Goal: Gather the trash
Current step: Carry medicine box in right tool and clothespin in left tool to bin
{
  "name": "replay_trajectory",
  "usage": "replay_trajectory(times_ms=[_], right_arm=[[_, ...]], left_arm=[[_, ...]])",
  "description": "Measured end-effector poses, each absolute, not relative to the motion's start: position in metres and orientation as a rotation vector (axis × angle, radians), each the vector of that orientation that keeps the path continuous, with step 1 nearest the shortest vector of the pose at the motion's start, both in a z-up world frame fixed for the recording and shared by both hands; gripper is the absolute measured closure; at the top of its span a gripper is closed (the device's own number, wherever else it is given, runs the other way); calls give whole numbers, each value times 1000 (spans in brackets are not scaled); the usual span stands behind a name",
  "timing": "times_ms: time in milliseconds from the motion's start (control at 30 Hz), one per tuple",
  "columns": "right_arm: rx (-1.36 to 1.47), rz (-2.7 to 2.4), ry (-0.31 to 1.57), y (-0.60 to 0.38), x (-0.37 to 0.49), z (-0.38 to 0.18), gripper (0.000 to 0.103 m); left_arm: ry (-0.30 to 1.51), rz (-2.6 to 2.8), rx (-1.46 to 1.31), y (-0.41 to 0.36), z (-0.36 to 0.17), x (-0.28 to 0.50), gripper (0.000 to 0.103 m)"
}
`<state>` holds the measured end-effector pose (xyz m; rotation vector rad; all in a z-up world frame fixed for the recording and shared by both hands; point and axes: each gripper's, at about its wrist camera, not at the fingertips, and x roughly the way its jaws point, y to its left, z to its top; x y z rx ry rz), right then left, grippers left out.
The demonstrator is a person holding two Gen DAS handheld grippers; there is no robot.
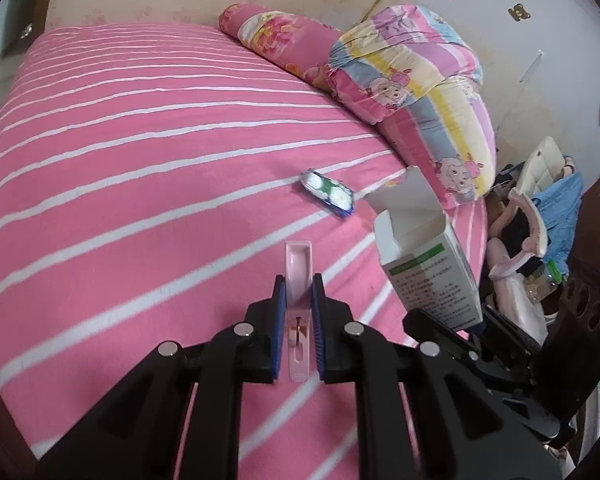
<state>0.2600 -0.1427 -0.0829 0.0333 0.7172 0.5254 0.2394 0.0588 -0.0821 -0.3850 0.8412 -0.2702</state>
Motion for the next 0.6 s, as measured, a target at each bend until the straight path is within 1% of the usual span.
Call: replay_trajectory(times_ms=[333, 600], right_arm=[[48, 516, 673, -155, 200, -44, 55], [65, 437, 615, -201, 134, -11, 55]], left_arm=[[784, -330, -378, 37, -34, 185, 91], [746, -441, -349, -15, 1, 144, 91]])
